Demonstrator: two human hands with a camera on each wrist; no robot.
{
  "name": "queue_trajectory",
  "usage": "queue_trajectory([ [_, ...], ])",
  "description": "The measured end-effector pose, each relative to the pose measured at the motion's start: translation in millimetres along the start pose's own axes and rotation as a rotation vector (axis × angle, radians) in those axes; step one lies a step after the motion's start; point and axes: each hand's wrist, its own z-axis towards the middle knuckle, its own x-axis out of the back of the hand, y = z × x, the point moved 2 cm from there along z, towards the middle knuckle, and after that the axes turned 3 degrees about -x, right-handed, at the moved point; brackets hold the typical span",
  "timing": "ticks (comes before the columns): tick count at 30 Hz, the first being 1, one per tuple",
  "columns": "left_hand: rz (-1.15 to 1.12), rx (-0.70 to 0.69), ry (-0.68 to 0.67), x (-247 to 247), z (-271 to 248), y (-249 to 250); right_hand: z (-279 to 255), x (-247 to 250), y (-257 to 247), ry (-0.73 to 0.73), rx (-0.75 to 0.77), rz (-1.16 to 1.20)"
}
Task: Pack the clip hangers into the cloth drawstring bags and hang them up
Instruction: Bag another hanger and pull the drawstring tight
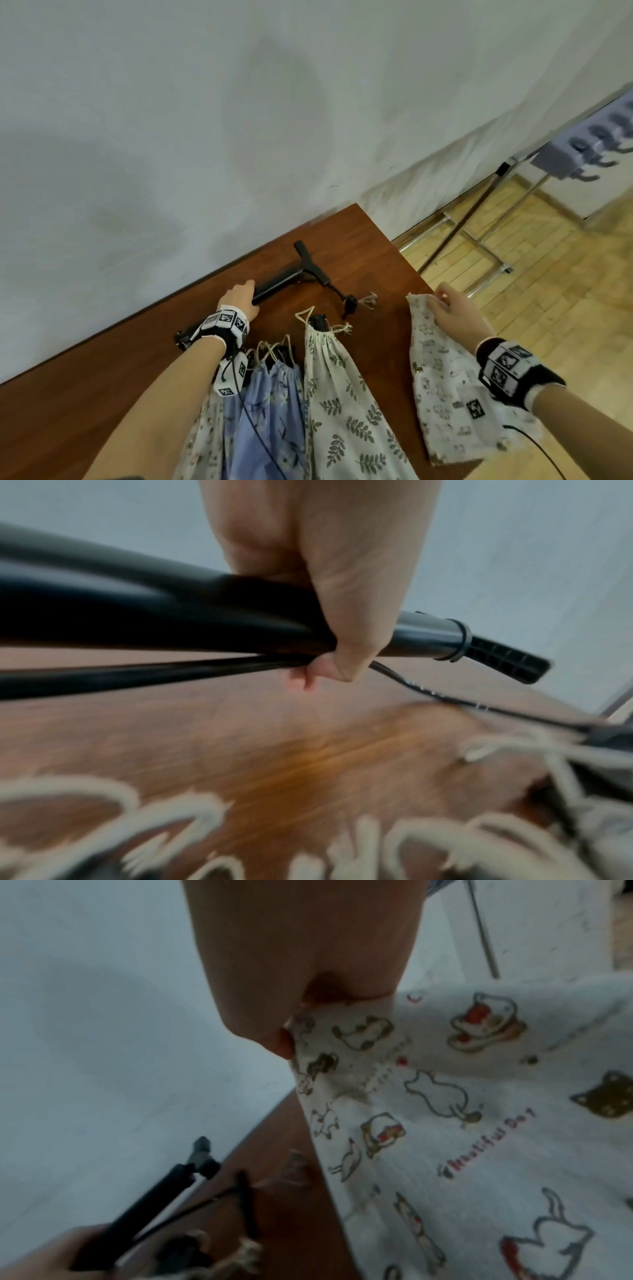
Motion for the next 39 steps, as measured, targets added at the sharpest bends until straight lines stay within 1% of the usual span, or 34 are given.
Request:
queue_trajectory([
  [2,-0.142,-0.034,0.075,21.9,-12.9,8.3,-5.6,14.2,-22.5,0.036,0.044,0.135],
  [3,-0.243,-0.063,0.111,33.9,-20.6,13.7,-8.3,20.3,-32.7,0.019,0.067,0.194],
  [5,-0.474,-0.132,0.156,61.0,-39.7,27.9,-15.6,29.5,-52.0,-0.091,0.104,0.221],
  [7,-0.633,-0.21,0.147,87.7,-64.5,46.0,-24.2,35.4,-69.3,-0.193,0.152,0.167],
  [11,-0.734,-0.3,0.099,126.6,-112.4,83.8,-35.9,38.6,-100.2,-0.328,0.27,0.117],
  [14,-0.813,-0.39,0.065,146.9,-145.0,106.8,-51.9,46.4,-128.7,-0.357,0.375,0.121],
  [16,-0.889,-0.441,0.041,156.6,-166.4,120.0,-66.8,54.5,-144.2,-0.408,0.38,0.221],
  [18,-0.927,-0.495,-0.004,166.3,-186.2,132.4,-77.7,62.9,-155.0,-0.467,0.359,0.407],
  [19,-0.931,-0.522,-0.035,170.6,-195.1,138.6,-81.0,70.4,-158.9,-0.44,0.373,0.516],
  [21,-0.966,-0.557,-0.104,175.1,-209.1,145.9,-86.2,91.4,-162.7,-0.321,0.445,0.726],
  [23,-1.072,-0.562,-0.18,175.6,-219.5,148.3,-97.6,114.2,-165.7,-0.274,0.535,0.841],
  [26,-1.301,-0.516,-0.325,166.6,-230.3,147.2,-114.3,143.0,-169.1,-0.232,0.618,0.829],
  [28,-1.414,-0.44,-0.378,157.2,-235.6,145.5,-123.8,157.4,-171.7,-0.314,0.643,0.806],
  [30,-1.47,-0.372,-0.38,149.1,-239.2,145.2,-130.9,167.7,-173.5,-0.408,0.661,0.745],
  [31,-1.48,-0.366,-0.382,146.0,-240.7,146.2,-133.3,171.4,-173.7,-0.412,0.662,0.71],
  [33,-1.481,-0.382,-0.396,144.4,-243.6,151.2,-131.7,175.7,-173.3,-0.359,0.636,0.664],
  [36,-1.485,-0.447,-0.389,148.5,-245.8,164.6,-131.1,176.1,-176.8,-0.31,0.599,0.62],
  [39,-1.41,-0.488,-0.311,158.4,-242.0,178.2,-132.5,177.0,-180.6,-0.306,0.592,0.622],
])
